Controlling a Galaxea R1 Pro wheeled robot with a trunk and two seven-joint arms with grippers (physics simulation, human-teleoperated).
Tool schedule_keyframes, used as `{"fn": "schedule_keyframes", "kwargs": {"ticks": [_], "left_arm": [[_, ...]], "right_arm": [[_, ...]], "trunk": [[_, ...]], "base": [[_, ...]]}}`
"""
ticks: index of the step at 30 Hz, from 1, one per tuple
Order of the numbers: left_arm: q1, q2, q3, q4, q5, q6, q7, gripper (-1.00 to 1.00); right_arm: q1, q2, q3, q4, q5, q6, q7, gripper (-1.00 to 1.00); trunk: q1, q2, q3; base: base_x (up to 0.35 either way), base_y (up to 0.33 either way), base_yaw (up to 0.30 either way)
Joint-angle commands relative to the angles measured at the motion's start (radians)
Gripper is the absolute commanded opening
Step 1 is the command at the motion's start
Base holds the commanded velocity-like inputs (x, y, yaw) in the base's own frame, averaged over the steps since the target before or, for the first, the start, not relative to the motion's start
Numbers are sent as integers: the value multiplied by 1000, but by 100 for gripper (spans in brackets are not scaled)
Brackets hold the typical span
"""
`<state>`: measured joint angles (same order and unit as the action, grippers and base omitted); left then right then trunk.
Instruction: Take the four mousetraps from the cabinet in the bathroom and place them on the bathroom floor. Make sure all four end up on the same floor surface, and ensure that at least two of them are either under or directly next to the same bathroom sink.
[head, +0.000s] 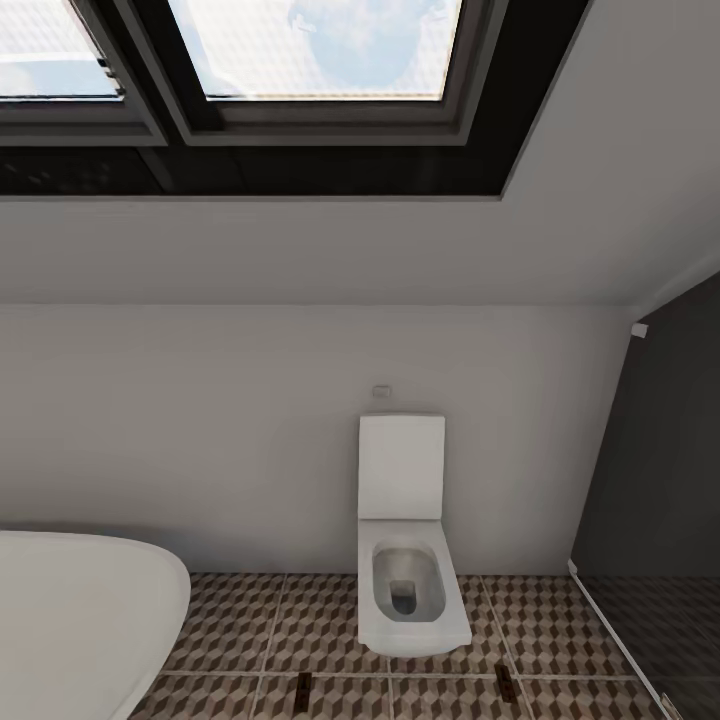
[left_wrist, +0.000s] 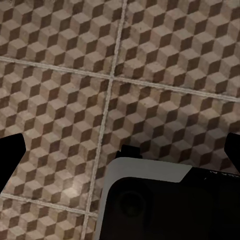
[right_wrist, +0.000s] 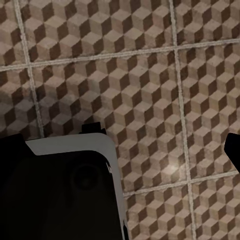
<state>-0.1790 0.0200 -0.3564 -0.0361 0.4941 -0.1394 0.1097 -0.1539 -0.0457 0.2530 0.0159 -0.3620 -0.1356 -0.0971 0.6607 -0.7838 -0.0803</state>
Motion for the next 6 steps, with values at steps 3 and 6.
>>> {"fn": "schedule_keyframes", "kwargs": {"ticks": [3,6], "left_arm": [[0,0,-8,-1,7,-2,3,100],[0,0,-9,-1,6,-2,3,100]], "right_arm": [[-1,1,8,2,-9,-4,-1,100],[-1,1,7,2,-10,-4,-1,100]], "trunk": [[0,-1,-2],[0,-1,-2]], "base": [[0,0,0],[0,0,0]]}}
